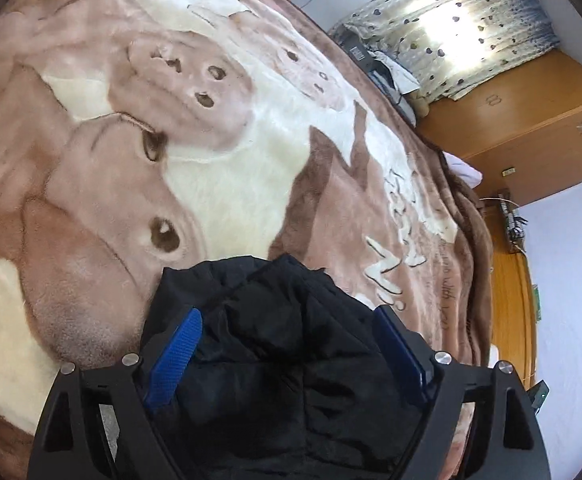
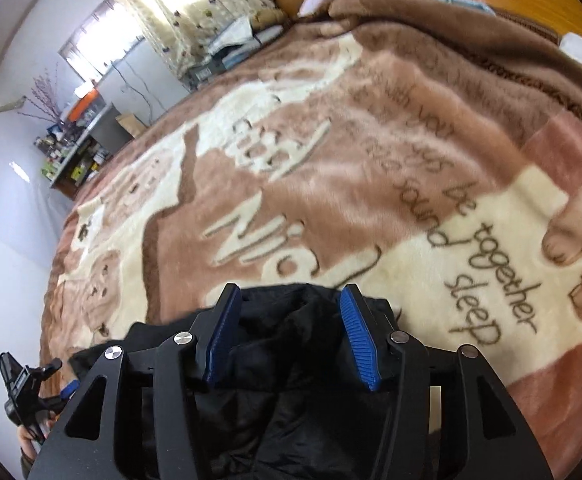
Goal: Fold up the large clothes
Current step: 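Grasp the jacket hem with both grippers side by side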
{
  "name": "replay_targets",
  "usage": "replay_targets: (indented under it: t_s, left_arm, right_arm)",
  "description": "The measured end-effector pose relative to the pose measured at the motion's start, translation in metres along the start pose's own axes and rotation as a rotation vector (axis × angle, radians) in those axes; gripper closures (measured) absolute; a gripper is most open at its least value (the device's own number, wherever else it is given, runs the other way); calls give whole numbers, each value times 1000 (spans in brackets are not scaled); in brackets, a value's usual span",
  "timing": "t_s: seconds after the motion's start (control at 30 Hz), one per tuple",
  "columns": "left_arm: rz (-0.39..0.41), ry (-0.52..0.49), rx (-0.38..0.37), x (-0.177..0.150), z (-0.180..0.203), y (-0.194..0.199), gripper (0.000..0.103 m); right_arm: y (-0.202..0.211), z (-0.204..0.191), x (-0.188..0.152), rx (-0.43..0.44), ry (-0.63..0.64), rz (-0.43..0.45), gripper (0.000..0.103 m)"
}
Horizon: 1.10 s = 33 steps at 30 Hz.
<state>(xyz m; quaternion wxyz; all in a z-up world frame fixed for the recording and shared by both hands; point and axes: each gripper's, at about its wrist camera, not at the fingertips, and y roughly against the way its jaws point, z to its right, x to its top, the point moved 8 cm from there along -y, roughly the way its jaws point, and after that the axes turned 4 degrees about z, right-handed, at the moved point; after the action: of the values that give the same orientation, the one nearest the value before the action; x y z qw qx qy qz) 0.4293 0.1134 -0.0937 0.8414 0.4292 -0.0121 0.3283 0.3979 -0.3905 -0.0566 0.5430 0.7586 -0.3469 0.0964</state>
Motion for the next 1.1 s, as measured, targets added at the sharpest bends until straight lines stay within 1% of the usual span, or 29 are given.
replay_targets:
  t_s: [0.03, 0.07, 0.1, 0.13, 0.17, 0.2, 0.23, 0.27, 0.33, 0.37, 0.43, 0.5, 0.53, 0.57, 0.67, 0.7, 0.73, 0.77, 0.8, 0.83, 0.9, 1.0, 1.1]
  left_arm:
    - [9, -13, 16, 0, 1, 4, 16]
    - [24, -33, 42, -2, 2, 10, 16]
    - [52, -91, 66, -5, 9, 18, 16]
    - [72, -140, 73, -9, 15, 24, 16]
    - [83, -188, 79, -16, 22, 29, 16]
    - [73, -268, 77, -29, 33, 32, 16]
    - [58, -323, 74, -41, 40, 33, 16]
    - [44, -377, 77, -54, 48, 31, 16]
    - [6, -483, 83, -84, 63, 24, 16]
    - [0, -523, 100, -96, 67, 20, 16]
    - [-43, -618, 132, -127, 76, 5, 16]
    - [-91, -628, 130, -149, 77, -11, 16]
    - [-115, -627, 152, -159, 75, -20, 16]
    - [-123, -647, 190, -164, 74, -28, 16]
    - [-119, -701, 261, -166, 73, -50, 16]
    - [-132, -672, 273, -160, 70, -57, 16]
    - [-132, -639, 270, -154, 68, -61, 16]
    - [-126, -609, 267, -147, 65, -65, 15]
    - [-115, -586, 281, -137, 61, -72, 15]
    - [-111, -590, 298, -134, 55, -77, 15]
    - [-132, -580, 301, -128, 48, -88, 14]
    - [-154, -572, 319, -124, 42, -103, 13]
    - [-171, -550, 334, -125, 36, -115, 12]
  right_arm:
    - [5, -3, 1, 4, 11, 19, 50]
    - [14, -5, 2, -4, 35, 60, 50]
    - [22, -8, 2, -10, 56, 87, 50]
    - [32, -13, 0, -6, 91, 120, 50]
    - [37, -18, -2, 3, 117, 136, 50]
    - [45, -24, -10, 18, 166, 156, 50]
    - [48, -30, -17, 29, 205, 155, 50]
    - [50, -39, -33, 47, 270, 136, 50]
    - [46, -50, -59, 70, 351, 98, 50]
    - [43, -58, -77, 82, 397, 72, 50]
    - [35, -68, -104, 100, 454, 40, 50]
    - [24, -83, -131, 119, 507, -1, 50]
    - [19, -88, -140, 134, 524, -20, 50]
    - [10, -96, -152, 149, 548, -53, 50]
    - [-11, -107, -164, 125, 582, -73, 50]
    - [-24, -108, -166, 109, 582, -100, 50]
    - [-37, -106, -164, 67, 574, -120, 50]
    - [-44, -104, -162, 45, 568, -119, 50]
    - [-55, -101, -157, 24, 554, -121, 50]
    - [-62, -99, -154, 13, 536, -130, 50]
    - [-77, -94, -147, 2, 484, -142, 50]
    - [-99, -92, -145, -37, 486, -195, 50]
    - [-117, -89, -143, -52, 465, -230, 50]
